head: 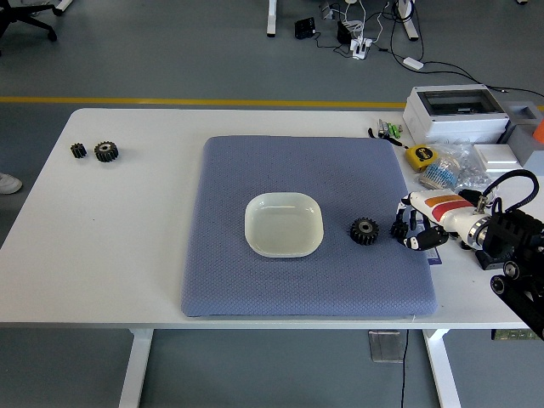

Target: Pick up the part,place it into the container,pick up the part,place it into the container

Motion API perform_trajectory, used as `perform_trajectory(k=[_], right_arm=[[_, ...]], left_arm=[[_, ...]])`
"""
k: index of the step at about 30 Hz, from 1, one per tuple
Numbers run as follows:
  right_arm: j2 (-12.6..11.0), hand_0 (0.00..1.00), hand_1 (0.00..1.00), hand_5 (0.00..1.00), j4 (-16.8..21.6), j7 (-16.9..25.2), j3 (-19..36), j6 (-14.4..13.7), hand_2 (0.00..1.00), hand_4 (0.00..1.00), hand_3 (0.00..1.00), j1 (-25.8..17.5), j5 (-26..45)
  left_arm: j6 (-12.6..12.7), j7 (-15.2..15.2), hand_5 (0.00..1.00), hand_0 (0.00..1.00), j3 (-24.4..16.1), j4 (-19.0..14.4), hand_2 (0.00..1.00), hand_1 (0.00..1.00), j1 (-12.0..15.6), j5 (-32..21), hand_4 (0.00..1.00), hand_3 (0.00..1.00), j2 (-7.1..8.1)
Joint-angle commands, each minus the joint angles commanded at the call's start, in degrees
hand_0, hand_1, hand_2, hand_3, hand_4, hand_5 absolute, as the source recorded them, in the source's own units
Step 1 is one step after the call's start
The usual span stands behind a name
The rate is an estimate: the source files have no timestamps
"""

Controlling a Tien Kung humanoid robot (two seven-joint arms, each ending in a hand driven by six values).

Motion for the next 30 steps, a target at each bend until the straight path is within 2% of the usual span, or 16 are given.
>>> perform_trajectory(k=[1,9,12,14,16,18,19,24,25,27,30], right_arm=[[-0.04,0.052,0.218,0.130,0.54,0.00,0.39,-0.06,0.331,0.826,0.516,-0.01,-0.18],[0.52,0.051,0.208,0.133,5.51,-0.40,1.61,-0.42,0.322,0.829,0.517,0.95,-1.98],[1.10,0.051,0.208,0.133,5.53,-0.84,1.29,-0.18,0.322,0.829,0.517,1.59,-2.91],[1.30,0.087,0.231,0.137,4.85,-1.01,1.71,-0.23,0.357,0.825,0.526,1.67,-3.79],[1.01,0.087,0.231,0.137,4.91,-0.86,2.57,-0.78,0.357,0.825,0.526,1.29,-4.20],[0.50,0.087,0.231,0.137,5.56,-0.69,3.50,-0.10,0.357,0.825,0.526,0.90,-3.62],[0.28,0.218,0.444,0.361,5.90,-0.65,3.98,0.68,0.544,0.993,0.596,0.76,-3.46],[-0.86,0.218,0.444,0.361,8.05,0.04,6.80,6.31,0.544,0.993,0.596,0.09,-4.20],[-1.00,0.437,0.613,0.447,8.37,0.13,7.16,7.12,0.777,0.998,0.847,0.02,-4.10],[-1.12,0.437,0.613,0.447,8.59,0.30,7.45,8.41,0.777,0.998,0.847,0.06,-3.99],[-0.94,0.437,0.613,0.447,7.81,0.68,6.77,7.91,0.777,0.998,0.847,0.31,-3.35]], left_arm=[[0.00,0.00,0.569,0.711,0.01,0.00,0.672,0.672,0.03,0.00,0.602,0.567,0.00],[-0.02,-0.02,0.570,0.711,0.05,0.00,0.672,0.672,0.00,0.08,0.603,0.567,0.01],[-0.02,-0.05,0.570,0.711,0.02,0.00,0.672,0.672,-0.07,0.09,0.603,0.567,0.08],[-0.02,-0.05,0.569,0.711,0.01,0.00,0.671,0.672,-0.13,0.10,0.603,0.567,0.10],[-0.02,-0.06,0.569,0.711,0.01,0.00,0.671,0.672,-0.13,0.05,0.603,0.567,0.11],[-0.02,0.02,0.569,0.711,-0.04,0.00,0.671,0.672,-0.01,0.14,0.603,0.567,0.09],[-0.02,0.05,0.570,0.711,-0.06,0.00,0.671,0.672,0.05,0.18,0.602,0.567,0.07],[-0.02,0.02,0.570,0.711,-0.06,0.00,0.671,0.672,0.05,0.23,0.602,0.567,0.10],[-0.01,-0.04,0.572,0.711,-0.06,0.00,0.671,0.672,0.02,0.22,0.604,0.567,0.11],[-0.03,-0.08,0.572,0.711,-0.01,0.00,0.671,0.672,-0.05,0.21,0.604,0.567,0.12],[-0.05,-0.13,0.572,0.711,0.06,0.00,0.671,0.672,-0.10,0.12,0.604,0.567,0.07]])
